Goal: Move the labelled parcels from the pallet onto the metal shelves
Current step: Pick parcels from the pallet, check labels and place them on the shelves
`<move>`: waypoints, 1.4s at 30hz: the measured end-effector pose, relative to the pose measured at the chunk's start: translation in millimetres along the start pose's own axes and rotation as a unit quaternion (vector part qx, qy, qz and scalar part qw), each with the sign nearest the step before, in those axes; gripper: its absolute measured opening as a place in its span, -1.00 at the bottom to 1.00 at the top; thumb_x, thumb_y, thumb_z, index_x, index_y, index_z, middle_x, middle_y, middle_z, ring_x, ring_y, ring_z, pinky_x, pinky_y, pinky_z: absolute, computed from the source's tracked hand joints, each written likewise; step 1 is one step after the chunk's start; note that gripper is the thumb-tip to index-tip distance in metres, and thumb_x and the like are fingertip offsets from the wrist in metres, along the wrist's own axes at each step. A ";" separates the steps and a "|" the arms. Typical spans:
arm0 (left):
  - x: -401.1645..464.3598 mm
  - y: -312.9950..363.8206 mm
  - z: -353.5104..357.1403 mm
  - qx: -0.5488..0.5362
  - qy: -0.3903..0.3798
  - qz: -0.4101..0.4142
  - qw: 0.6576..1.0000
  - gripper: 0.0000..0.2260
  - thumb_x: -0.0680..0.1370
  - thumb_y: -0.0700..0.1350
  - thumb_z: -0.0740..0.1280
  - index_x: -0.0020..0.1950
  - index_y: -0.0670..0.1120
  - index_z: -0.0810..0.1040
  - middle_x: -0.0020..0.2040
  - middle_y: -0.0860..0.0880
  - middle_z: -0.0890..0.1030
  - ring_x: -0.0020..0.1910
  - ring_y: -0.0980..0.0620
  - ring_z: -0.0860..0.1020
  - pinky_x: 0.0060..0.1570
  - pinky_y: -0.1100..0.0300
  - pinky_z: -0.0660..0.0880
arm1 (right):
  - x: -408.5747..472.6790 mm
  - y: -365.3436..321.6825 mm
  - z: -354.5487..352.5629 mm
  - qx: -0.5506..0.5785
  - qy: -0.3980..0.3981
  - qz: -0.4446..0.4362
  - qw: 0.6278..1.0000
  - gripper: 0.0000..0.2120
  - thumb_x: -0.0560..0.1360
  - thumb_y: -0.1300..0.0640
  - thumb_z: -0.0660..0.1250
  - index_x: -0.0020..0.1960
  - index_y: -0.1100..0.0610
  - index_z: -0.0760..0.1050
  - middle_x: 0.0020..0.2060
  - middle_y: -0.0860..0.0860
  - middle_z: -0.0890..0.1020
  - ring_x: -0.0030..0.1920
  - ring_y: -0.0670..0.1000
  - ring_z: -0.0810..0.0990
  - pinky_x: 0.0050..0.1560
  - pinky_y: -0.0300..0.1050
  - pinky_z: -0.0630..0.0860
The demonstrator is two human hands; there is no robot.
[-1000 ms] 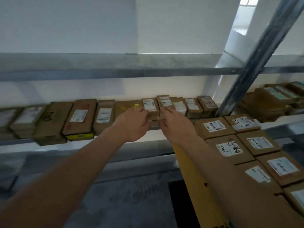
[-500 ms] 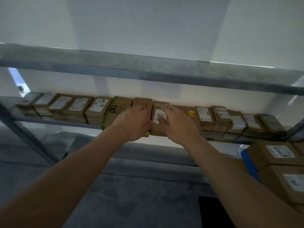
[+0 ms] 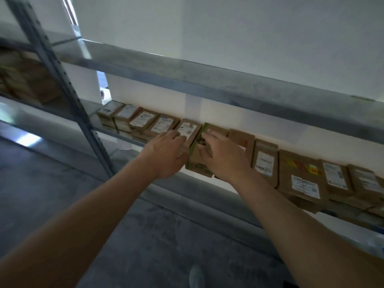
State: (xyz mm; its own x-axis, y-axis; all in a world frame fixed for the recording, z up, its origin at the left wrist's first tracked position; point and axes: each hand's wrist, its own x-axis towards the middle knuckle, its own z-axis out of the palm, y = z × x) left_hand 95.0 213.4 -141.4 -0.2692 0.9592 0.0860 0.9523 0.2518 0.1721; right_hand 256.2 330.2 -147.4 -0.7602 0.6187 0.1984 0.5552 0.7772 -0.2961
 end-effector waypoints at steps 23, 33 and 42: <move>44.6 -201.5 -9.4 0.006 0.043 -0.183 0.982 -0.51 0.64 0.08 0.25 0.51 -0.11 0.40 0.46 -0.14 0.45 0.43 -0.16 0.42 0.38 -0.12 0.44 | 223.9 -97.7 104.9 0.030 -0.110 -0.161 0.980 -0.53 0.66 -0.13 0.13 0.47 0.08 0.39 0.44 0.04 0.44 0.40 0.11 0.45 0.29 0.10 0.49; 51.7 -329.2 -13.8 -0.008 0.025 -0.151 0.988 -0.52 0.65 0.10 0.23 0.53 -0.07 0.39 0.50 -0.10 0.41 0.47 -0.12 0.39 0.43 -0.07 0.40 | 280.5 -187.5 160.2 0.018 -0.103 -0.118 0.987 -0.54 0.67 -0.14 0.13 0.49 0.04 0.37 0.43 0.00 0.45 0.39 0.07 0.45 0.24 0.06 0.47; 59.0 -448.7 -15.2 -0.043 -0.018 -0.076 0.996 -0.56 0.64 0.08 0.23 0.51 0.00 0.39 0.50 -0.05 0.40 0.43 -0.12 0.42 0.37 -0.10 0.46 | 311.0 -266.8 207.5 0.037 -0.106 -0.033 0.993 -0.54 0.67 -0.11 0.17 0.51 0.03 0.35 0.45 -0.02 0.43 0.37 0.08 0.47 0.27 0.07 0.51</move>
State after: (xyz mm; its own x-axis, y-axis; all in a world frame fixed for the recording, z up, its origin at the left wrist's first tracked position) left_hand -350.3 155.1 -198.6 -0.4019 0.9155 0.0187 0.8853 0.3832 0.2634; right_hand -198.3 291.4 -200.5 -0.8521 0.5230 0.0207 0.4820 0.7994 -0.3586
